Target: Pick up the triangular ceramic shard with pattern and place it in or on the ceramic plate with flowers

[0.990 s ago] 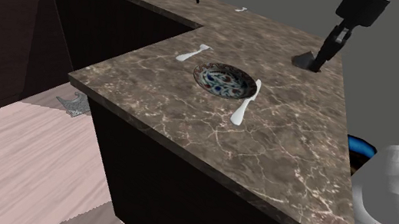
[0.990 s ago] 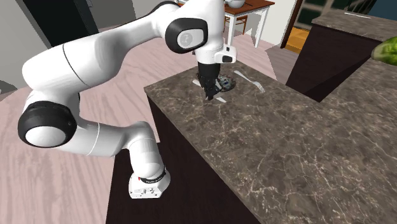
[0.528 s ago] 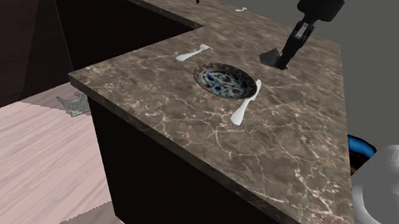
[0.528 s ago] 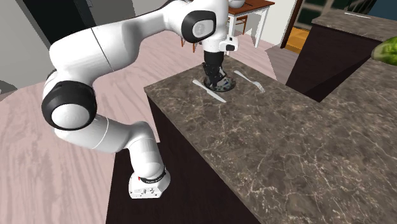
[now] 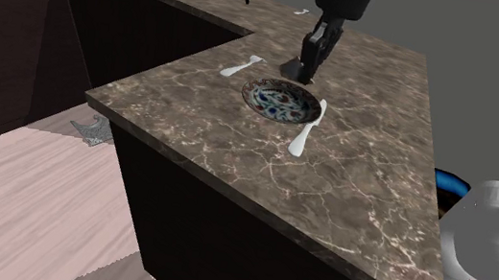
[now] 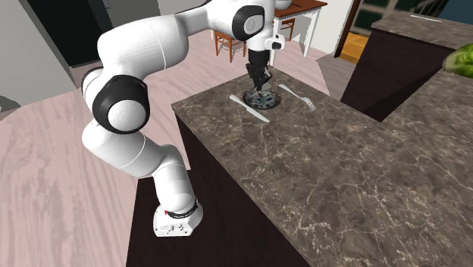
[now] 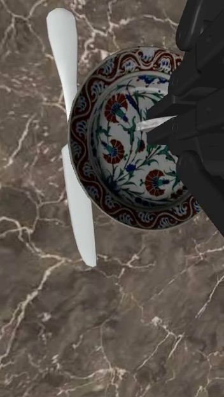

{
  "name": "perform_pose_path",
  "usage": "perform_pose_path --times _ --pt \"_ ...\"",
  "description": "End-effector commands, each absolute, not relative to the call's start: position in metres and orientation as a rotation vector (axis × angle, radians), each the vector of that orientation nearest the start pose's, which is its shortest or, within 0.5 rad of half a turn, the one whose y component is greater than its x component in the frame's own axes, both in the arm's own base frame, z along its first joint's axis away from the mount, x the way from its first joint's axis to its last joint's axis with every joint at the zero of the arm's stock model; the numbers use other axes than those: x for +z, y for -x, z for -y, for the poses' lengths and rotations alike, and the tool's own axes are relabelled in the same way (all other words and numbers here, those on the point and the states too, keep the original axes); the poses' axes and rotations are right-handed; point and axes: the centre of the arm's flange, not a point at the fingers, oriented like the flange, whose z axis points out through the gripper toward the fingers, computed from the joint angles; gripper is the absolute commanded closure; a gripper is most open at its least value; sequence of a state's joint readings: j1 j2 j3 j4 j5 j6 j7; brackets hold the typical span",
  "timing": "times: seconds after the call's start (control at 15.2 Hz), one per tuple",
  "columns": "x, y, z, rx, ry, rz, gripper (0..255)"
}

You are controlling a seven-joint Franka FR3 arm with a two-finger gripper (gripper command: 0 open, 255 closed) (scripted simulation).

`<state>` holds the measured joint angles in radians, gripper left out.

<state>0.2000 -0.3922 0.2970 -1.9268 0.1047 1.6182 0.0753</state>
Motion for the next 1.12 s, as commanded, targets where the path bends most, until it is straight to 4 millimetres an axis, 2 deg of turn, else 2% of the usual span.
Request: perform_pose_path --times 0.0,0.59,1.06 --pt "0.639 -0.373 -0.251 -0.106 3.064 0.625 255" --pt "0.590 -0.373 -0.251 -0.106 3.064 0.625 255" --pt "0.590 -0.373 -0.251 -0.106 3.064 0.625 255"
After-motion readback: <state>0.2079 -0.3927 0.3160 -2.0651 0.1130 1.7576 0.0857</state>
